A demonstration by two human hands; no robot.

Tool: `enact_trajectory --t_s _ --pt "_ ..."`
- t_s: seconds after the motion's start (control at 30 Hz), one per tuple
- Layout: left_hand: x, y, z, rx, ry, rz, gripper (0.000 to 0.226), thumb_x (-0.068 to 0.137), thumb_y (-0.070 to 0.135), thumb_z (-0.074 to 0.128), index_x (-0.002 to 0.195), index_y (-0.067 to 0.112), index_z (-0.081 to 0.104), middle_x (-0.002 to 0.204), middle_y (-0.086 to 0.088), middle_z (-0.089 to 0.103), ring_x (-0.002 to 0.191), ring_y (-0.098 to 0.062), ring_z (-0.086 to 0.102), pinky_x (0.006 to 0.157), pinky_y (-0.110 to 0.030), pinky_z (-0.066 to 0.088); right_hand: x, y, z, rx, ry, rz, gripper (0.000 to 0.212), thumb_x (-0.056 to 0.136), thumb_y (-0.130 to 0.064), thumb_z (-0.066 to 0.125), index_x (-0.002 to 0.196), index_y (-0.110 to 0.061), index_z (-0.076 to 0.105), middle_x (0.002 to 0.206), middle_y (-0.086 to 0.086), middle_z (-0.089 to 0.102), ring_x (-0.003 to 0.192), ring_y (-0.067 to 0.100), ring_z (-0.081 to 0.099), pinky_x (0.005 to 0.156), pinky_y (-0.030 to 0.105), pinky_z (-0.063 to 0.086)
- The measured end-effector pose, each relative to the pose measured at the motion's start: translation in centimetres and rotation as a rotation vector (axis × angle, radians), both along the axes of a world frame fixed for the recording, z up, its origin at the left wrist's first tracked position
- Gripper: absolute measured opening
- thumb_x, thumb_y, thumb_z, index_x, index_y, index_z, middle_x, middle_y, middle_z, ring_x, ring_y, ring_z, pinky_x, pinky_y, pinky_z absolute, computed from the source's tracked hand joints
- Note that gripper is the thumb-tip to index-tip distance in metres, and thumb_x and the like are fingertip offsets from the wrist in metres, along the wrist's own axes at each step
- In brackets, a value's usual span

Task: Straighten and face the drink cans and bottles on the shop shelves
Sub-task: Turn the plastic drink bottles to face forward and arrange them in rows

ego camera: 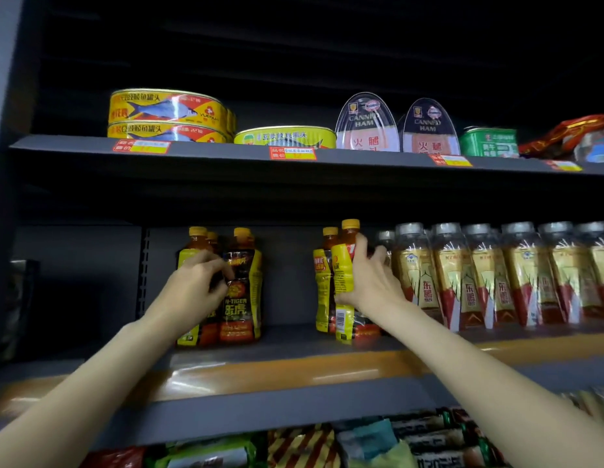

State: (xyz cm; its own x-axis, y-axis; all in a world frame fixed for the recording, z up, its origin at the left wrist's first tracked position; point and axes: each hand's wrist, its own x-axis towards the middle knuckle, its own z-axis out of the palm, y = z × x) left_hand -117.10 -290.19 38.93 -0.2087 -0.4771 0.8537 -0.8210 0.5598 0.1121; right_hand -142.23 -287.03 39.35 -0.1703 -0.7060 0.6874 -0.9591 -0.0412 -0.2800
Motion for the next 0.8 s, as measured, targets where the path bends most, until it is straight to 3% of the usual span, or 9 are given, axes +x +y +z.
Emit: enact_trajectory --t_s 0.13,0.23,0.33,0.47,0.67,0.8 --pt "0.4 -0.7 -0.2 0.008 0.086 -0.008 0.015 0.089 0.011 0.056 0.1 0.016 0.064 0.123 -0.003 0.048 0.116 -0.023 0.048 0.084 -0.026 0.036 -0.2 -0.4 0.6 0.025 -0.009 0.029 0.103 0.078 -0.023 0.077 0.146 -0.017 0.0 0.145 0.026 0.021 0.113 0.037 0.054 0.08 0.033 0.049" --pt "0.0 -1.1 -0.5 0.061 0.118 -0.011 0.018 0.089 0.011 0.057 0.106 0.015 0.063 0.128 -0.005 0.045 0.122 -0.025 0.044 0.091 -0.03 0.037 -0.9 -0.5 0.4 0.057 -0.078 0.188 0.111 0.075 -0.013 0.078 0.147 -0.035 -0.003 0.135 0.021 0.036 0.097 0.028 0.06 0.068 0.024 0.046" --pt "-0.2 -1.1 -0.7 0.102 0.116 0.006 0.021 0.089 0.011 0.057 0.109 0.015 0.062 0.131 -0.006 0.042 0.124 -0.027 0.041 0.096 -0.034 0.037 -0.6 -0.6 0.1 0.061 -0.089 0.188 0.115 0.074 -0.01 0.079 0.147 -0.04 -0.004 0.131 0.019 0.043 0.101 0.028 0.056 0.072 0.027 0.043" --pt "0.2 -0.9 -0.6 0.116 0.115 0.012 0.021 0.088 0.011 0.057 0.108 0.016 0.063 0.129 -0.007 0.044 0.123 -0.028 0.04 0.095 -0.034 0.036 0.5 -1.1 0.2 0.046 -0.068 0.103 0.113 0.074 -0.013 0.079 0.148 -0.039 -0.003 0.137 0.023 0.034 0.106 0.036 0.057 0.08 0.038 0.052" --pt "0.6 -0.3 -0.5 0.127 0.132 0.035 0.02 0.089 0.012 0.055 0.107 0.016 0.062 0.129 -0.007 0.044 0.12 -0.03 0.042 0.092 -0.038 0.04 0.6 -1.4 0.2 0.061 -0.066 0.079 0.111 0.077 -0.012 0.076 0.149 -0.038 -0.004 0.143 0.024 0.028 0.114 0.038 0.053 0.084 0.038 0.049" --pt "1.7 0.5 0.4 0.089 0.082 0.054 0.023 0.089 0.014 0.055 0.111 0.018 0.06 0.129 -0.005 0.042 0.123 -0.027 0.038 0.097 -0.038 0.039 1.1 -0.7 0.9 0.096 -0.056 0.023 0.108 0.079 -0.017 0.076 0.149 -0.034 -0.004 0.15 0.022 0.009 0.131 0.042 0.033 0.096 0.044 0.043"
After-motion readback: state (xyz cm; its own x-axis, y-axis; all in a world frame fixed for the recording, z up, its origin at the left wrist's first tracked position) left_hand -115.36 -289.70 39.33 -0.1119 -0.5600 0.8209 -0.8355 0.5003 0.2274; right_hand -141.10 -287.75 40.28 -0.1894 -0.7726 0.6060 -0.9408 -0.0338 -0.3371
